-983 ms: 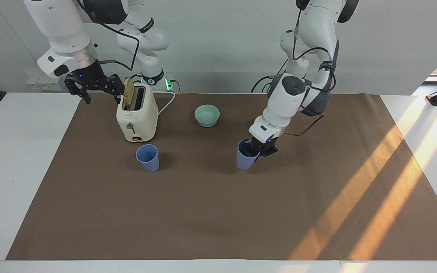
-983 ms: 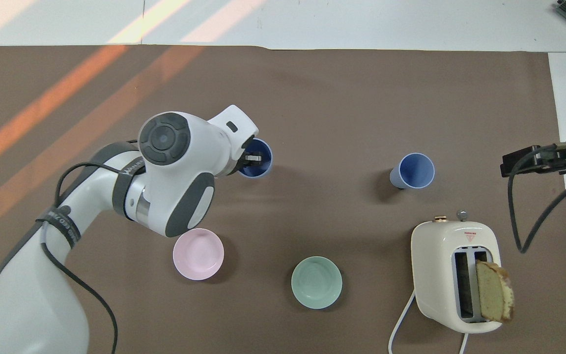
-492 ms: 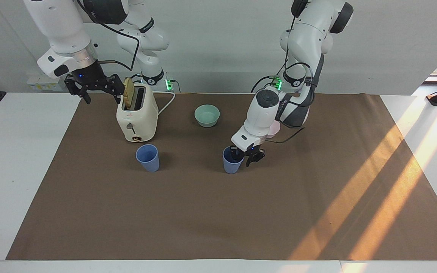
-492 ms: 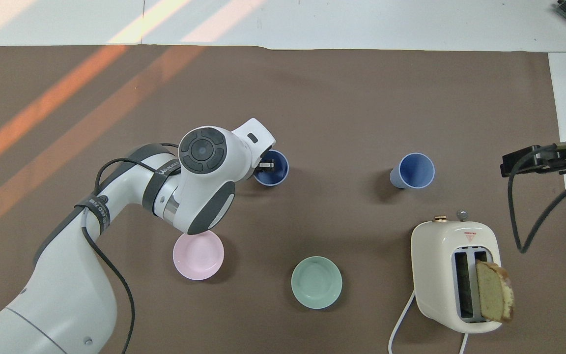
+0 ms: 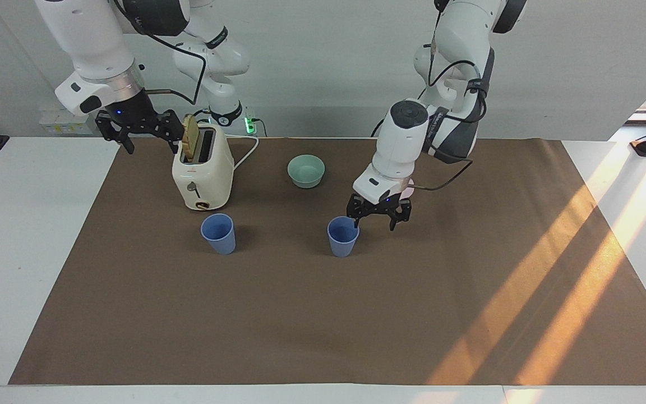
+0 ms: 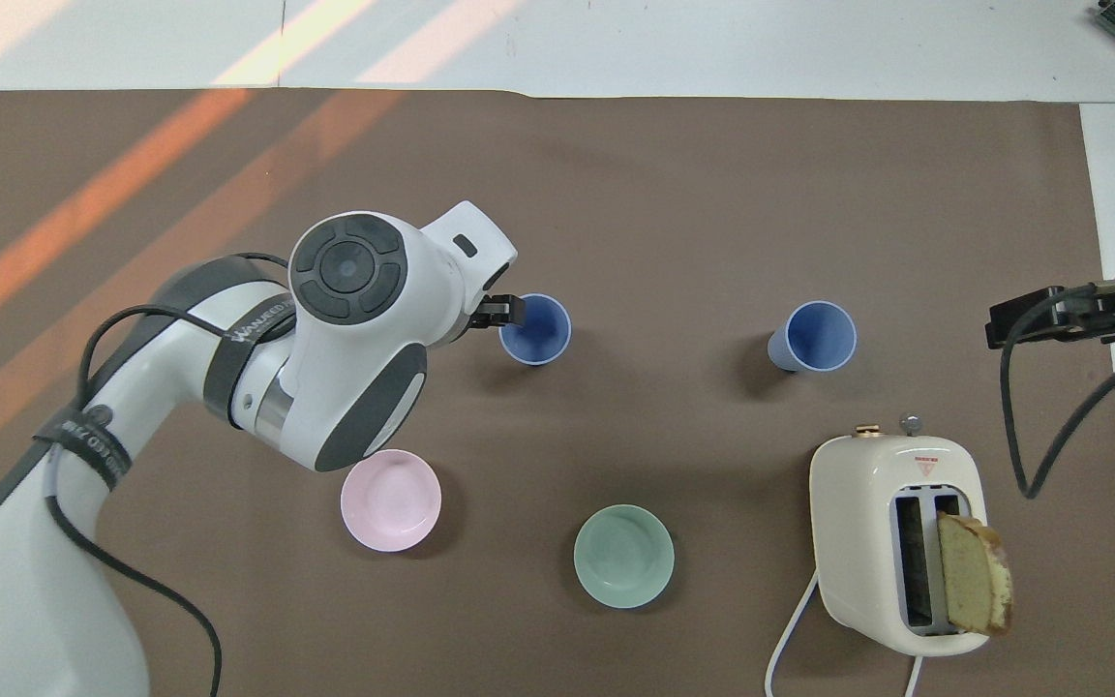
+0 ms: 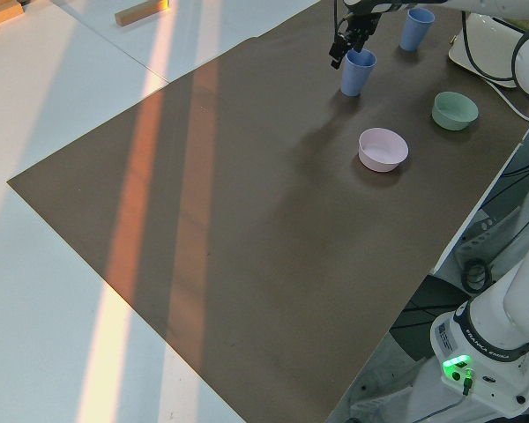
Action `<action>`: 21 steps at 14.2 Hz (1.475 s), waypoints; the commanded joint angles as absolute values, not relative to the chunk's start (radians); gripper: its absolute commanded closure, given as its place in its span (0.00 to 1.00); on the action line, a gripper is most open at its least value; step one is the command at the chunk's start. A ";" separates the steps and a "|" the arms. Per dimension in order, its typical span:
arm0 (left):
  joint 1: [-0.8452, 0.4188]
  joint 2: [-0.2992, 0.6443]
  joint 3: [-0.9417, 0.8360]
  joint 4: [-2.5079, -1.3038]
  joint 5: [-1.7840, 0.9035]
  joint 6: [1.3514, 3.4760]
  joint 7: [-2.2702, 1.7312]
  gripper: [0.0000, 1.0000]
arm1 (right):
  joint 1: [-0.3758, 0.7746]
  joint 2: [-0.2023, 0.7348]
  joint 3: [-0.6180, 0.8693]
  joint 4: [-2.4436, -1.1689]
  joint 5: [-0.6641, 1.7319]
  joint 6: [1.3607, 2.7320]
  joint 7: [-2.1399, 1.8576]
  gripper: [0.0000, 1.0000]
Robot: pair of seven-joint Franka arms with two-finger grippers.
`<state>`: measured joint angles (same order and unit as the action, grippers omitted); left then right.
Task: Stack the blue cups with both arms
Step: 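Open the left gripper and withdraw it to rest, then reach the right gripper to the other blue cup and grasp it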
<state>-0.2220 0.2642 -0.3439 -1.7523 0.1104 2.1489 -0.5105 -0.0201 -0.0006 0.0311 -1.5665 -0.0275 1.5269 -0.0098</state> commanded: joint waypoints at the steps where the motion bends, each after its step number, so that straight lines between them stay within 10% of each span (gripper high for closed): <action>1: -0.210 0.149 -0.283 -1.779 0.127 2.048 -0.457 0.00 | -0.034 -0.008 0.041 -1.575 -0.021 1.529 -0.006 0.00; 21: -0.163 0.026 0.169 -1.560 -0.080 1.681 0.170 0.00 | -0.025 -0.018 0.049 -1.704 -0.008 1.729 -0.012 0.00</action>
<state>-0.1906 0.0243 0.1841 -1.5707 -0.0687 1.6840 0.1595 -0.0186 -0.0020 0.0447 -1.6344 -0.0228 1.6689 -0.0099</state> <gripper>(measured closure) 0.000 0.000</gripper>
